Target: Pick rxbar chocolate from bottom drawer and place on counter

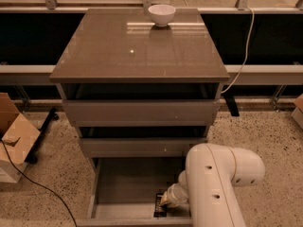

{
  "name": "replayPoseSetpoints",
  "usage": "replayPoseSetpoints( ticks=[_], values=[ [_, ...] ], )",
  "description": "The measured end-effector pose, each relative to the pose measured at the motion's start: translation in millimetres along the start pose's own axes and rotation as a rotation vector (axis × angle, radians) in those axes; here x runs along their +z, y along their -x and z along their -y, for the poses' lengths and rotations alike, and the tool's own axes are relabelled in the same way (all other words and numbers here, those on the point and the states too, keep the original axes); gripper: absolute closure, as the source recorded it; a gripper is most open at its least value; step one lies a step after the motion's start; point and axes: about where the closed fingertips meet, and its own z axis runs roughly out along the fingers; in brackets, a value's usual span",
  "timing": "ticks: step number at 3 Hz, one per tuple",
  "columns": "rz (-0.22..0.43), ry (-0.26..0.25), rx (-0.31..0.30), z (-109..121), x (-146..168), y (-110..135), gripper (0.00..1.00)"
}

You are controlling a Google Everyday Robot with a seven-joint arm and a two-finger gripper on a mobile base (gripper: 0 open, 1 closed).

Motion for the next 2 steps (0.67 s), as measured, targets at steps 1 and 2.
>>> replayPoseSetpoints(
  ticks=[1,2],
  values=[
    [0.003,0.012,-0.003,-2,-3,-2,1.0],
    [0.013,0.072,-0.019,-9,-15,-12,1.0]
  ],
)
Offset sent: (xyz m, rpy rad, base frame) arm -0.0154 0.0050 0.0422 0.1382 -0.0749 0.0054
